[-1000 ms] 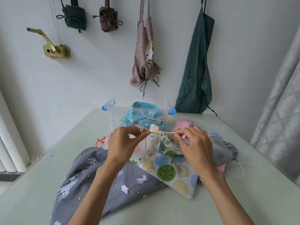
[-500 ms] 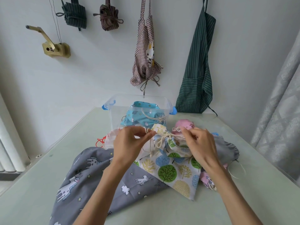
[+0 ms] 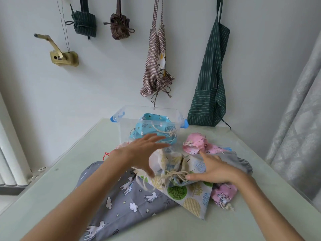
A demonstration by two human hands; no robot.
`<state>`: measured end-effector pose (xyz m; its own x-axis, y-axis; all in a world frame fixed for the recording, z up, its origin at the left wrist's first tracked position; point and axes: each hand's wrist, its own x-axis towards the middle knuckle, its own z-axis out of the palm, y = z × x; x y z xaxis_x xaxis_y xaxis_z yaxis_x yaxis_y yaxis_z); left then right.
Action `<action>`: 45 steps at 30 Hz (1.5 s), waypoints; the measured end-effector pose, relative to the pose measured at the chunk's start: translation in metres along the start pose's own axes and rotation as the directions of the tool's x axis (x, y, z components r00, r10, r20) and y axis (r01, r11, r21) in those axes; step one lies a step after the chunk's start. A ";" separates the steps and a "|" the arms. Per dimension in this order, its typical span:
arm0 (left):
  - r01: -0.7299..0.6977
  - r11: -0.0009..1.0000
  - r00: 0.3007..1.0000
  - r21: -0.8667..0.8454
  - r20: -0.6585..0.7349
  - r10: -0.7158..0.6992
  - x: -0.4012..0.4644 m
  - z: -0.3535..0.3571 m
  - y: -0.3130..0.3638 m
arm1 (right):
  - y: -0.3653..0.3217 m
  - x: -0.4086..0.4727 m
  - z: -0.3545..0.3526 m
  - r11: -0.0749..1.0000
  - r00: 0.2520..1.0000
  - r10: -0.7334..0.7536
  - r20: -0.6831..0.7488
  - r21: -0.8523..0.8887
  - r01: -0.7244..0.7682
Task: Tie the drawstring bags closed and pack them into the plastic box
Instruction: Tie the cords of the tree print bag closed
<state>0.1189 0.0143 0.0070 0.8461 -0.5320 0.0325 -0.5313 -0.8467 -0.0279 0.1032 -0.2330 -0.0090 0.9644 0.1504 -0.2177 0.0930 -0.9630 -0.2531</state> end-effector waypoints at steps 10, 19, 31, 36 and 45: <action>0.148 0.977 0.965 -0.156 -0.193 -0.177 0.021 0.004 0.020 | -0.011 -0.001 0.022 0.986 0.957 -0.111 -0.270 -0.150 0.072; 0.323 0.474 0.887 -0.819 0.089 -0.452 0.001 -0.063 0.010 | -0.024 -0.012 -0.055 0.467 0.998 -0.020 -0.066 0.882 0.068; 0.123 0.612 0.961 -0.781 -0.060 -0.270 -0.007 -0.020 0.056 | 0.005 -0.036 -0.037 0.578 0.903 0.193 -0.384 0.788 0.212; 0.277 0.834 0.897 -0.476 -0.183 -0.403 0.005 0.037 0.072 | 0.002 -0.048 0.029 0.736 0.926 -0.204 -0.318 0.574 0.359; 0.269 0.961 0.959 0.054 0.076 -0.273 -0.015 0.064 -0.005 | -0.005 -0.023 0.064 0.939 0.907 -0.333 -0.258 -0.174 0.295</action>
<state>0.1110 0.0267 -0.0574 0.9597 -0.2785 -0.0372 -0.2805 -0.9571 -0.0724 0.0647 -0.2171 -0.0628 0.9076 0.3991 0.1304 0.4153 -0.8991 -0.1384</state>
